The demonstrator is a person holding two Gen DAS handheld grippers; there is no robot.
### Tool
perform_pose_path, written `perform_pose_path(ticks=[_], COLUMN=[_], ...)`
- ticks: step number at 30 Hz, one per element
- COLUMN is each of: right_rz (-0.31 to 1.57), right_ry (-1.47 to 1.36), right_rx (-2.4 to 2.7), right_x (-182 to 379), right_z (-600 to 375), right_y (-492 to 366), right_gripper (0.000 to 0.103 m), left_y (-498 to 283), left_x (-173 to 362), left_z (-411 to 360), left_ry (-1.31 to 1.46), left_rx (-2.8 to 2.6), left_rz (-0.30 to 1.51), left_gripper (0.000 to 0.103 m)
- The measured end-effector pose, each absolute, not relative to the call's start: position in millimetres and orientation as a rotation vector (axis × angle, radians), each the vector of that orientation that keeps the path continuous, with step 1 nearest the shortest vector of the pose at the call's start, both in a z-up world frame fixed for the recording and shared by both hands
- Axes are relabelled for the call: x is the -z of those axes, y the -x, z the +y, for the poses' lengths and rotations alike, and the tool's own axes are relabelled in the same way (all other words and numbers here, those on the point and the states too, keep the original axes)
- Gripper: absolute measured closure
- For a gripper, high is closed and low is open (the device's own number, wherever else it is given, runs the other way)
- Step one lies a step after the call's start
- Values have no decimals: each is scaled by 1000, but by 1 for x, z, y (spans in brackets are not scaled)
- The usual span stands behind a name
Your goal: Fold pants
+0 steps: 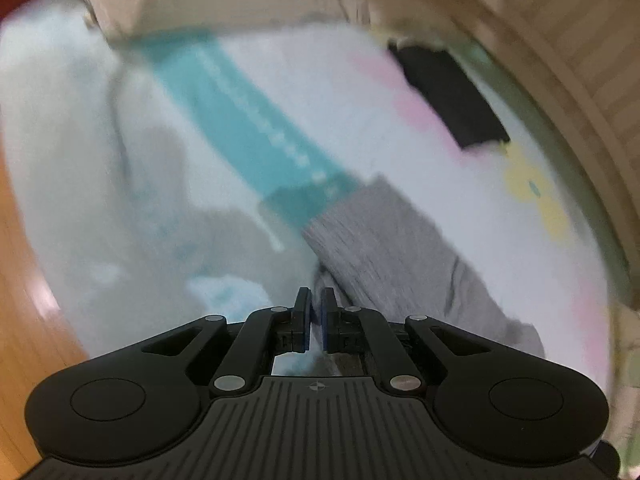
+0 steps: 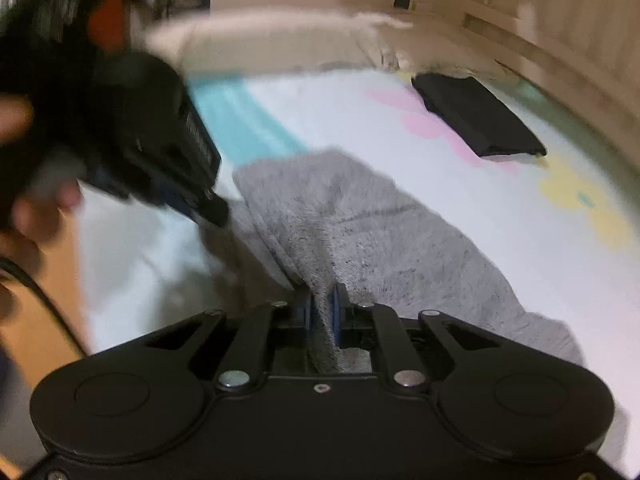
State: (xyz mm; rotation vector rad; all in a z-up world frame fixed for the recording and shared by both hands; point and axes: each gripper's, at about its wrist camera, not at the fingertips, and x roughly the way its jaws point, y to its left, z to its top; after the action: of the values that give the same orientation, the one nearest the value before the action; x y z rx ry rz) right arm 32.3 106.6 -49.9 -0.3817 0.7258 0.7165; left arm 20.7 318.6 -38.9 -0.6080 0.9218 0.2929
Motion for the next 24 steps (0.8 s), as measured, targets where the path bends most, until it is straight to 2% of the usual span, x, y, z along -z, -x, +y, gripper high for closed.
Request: perform_pose_path(ticks=[3,6,9,11,13,14,20,24], right_rz=[731,769,758,730,731,739,798,863], right_ry=[368,468,550,560,528,509,380,308], right_rx=[-787,-810,-805,-808,-827,-833,-676,-467], right_x=[43,66,83,77,62,54,27,26], right_z=[95,103,111,110,101,92,18,-39], right_y=[-18,-8,0,7,5,4,-27,-69], right_gripper=[86,86,82,73,75,71,54,53], left_y=[-9,-8,-19,-29,-43,-49,-76,-83], left_x=[13,2,1,1,2,3,39,86], left_z=[313,311,297,282,266,260,228,230], left_ry=[437,350,308,267,239,232,266,179], left_rx=[-444,-488,-413,-342,-279,-254,-96,-237], left_rz=[840,796,808,819,836,842,932,1081], left_gripper=[98,98,98,98,98,98,98,100])
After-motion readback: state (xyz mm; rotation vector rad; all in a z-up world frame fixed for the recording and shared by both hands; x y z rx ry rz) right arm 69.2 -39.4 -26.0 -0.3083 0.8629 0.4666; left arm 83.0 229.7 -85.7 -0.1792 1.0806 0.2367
